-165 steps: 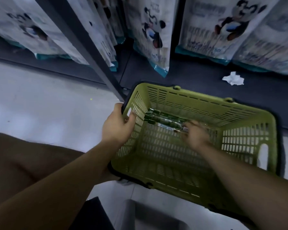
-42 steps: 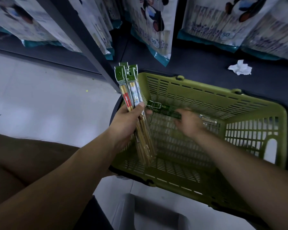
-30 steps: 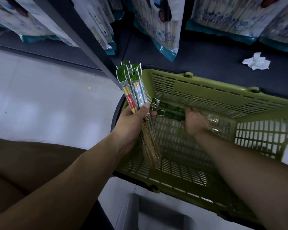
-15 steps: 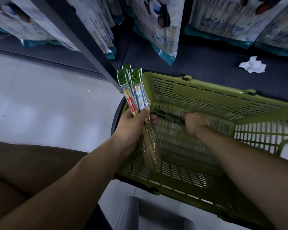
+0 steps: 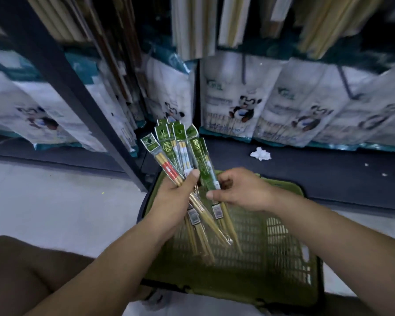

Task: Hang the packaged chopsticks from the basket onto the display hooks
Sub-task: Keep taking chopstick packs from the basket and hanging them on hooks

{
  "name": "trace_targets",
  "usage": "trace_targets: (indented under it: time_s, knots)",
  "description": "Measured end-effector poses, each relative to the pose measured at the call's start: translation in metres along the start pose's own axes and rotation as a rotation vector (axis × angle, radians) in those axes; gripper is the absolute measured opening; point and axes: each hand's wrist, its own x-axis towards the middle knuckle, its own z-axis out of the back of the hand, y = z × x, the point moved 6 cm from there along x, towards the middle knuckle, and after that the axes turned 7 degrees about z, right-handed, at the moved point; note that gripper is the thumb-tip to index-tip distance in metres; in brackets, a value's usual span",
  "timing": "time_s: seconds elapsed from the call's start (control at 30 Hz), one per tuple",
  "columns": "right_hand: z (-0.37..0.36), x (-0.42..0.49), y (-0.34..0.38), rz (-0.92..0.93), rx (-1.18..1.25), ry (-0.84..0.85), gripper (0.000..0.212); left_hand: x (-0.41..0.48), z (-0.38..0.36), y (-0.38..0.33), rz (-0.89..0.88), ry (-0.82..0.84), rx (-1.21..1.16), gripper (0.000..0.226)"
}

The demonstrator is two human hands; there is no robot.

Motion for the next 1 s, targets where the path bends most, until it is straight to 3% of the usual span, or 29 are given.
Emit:
trace_targets:
  time_s: [0.07,0.17,0.33,0.43,0.6,0.8,0.87,0.93,1.0]
  knots:
    - [0.02,-0.018,0.026,0.03,0.026,-0.072,0.038,-0.01,-0.017,-0.031,-0.096,0.043,-0.019,0.047]
    - [0.053,-0.045,0.062,0.063,0.035,-0.179,0.032,-0.031,-0.044,-0.083,-0.239,0.111,0.001,0.04]
    - [0.102,-0.086,0.117,0.175,-0.016,-0.372,0.046,-0.067,-0.076,-0.165,-0.44,0.217,0.069,0.02]
    - [0.128,-0.107,0.148,0.245,-0.018,-0.471,0.041,-0.085,-0.092,-0.21,-0.553,0.26,0.112,0.01]
    - [0.171,-0.133,0.191,0.401,-0.055,-0.708,0.019,-0.103,-0.115,-0.269,-0.666,0.295,0.128,0.018]
    - [0.21,-0.15,0.22,0.479,-0.119,-0.831,0.018,-0.104,-0.13,-0.31,-0.733,0.257,0.138,0.021]
    - [0.224,-0.156,0.229,0.506,-0.11,-0.856,0.013,-0.102,-0.131,-0.321,-0.714,0.251,0.115,0.035]
    - [0.242,-0.162,0.239,0.532,-0.101,-0.906,0.03,-0.101,-0.131,-0.33,-0.689,0.26,0.08,0.048]
    - [0.258,-0.168,0.251,0.553,-0.096,-0.975,0.02,-0.101,-0.133,-0.337,-0.661,0.273,0.036,0.047]
